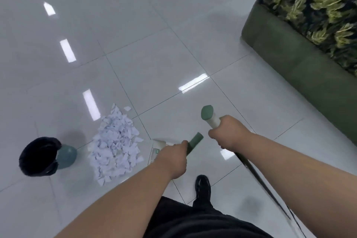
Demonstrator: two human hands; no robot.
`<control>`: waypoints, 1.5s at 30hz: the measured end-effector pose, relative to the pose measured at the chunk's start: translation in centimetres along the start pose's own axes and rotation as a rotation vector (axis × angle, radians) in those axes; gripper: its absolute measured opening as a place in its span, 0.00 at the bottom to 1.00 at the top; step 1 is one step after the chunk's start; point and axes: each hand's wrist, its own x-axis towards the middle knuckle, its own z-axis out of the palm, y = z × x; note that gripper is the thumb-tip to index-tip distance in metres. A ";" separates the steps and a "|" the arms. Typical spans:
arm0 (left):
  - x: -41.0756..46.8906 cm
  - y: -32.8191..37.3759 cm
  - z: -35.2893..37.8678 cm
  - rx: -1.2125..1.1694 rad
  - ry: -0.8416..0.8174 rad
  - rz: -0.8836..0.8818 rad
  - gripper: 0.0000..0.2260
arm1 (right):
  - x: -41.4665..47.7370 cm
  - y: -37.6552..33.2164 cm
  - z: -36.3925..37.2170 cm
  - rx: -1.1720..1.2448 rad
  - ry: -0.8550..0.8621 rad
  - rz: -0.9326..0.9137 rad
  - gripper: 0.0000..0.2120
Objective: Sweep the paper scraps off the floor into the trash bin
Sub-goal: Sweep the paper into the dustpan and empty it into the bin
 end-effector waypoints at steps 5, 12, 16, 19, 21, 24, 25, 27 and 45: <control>0.1 0.5 -0.2 0.015 -0.019 -0.042 0.12 | -0.1 1.1 -0.8 -0.203 -0.082 -0.105 0.10; -1.0 -1.3 -0.6 0.302 -0.060 0.054 0.20 | -0.1 0.8 -1.8 -0.364 -0.102 -0.202 0.12; -2.5 -2.6 0.3 0.268 -0.068 -0.003 0.32 | -0.1 0.5 -1.8 -0.374 -0.105 -0.235 0.13; -4.1 -2.6 2.4 -0.018 0.106 -0.201 0.34 | 0.2 0.2 -1.4 -0.325 -0.105 -0.246 0.13; -4.4 -1.9 3.9 -0.310 0.248 -0.329 0.30 | 0.6 -0.1 -1.1 -0.280 -0.101 -0.247 0.13; -4.0 -0.4 5.0 -0.621 0.392 -0.472 0.26 | 1.1 -0.3 -0.6 -0.205 -0.099 -0.236 0.10; -3.8 0.0 5.2 -0.644 0.409 -0.537 0.33 | 1.2 -0.3 -0.5 -0.175 -0.101 -0.237 0.09; -3.1 0.4 6.0 -0.695 0.444 -0.675 0.47 | 1.4 -0.2 -0.2 -0.144 -0.099 -0.244 0.08; -4.2 -0.5 3.3 -1.980 0.676 -1.102 0.06 | -0.6 -5.0 -2.8 -0.233 0.060 -0.458 0.12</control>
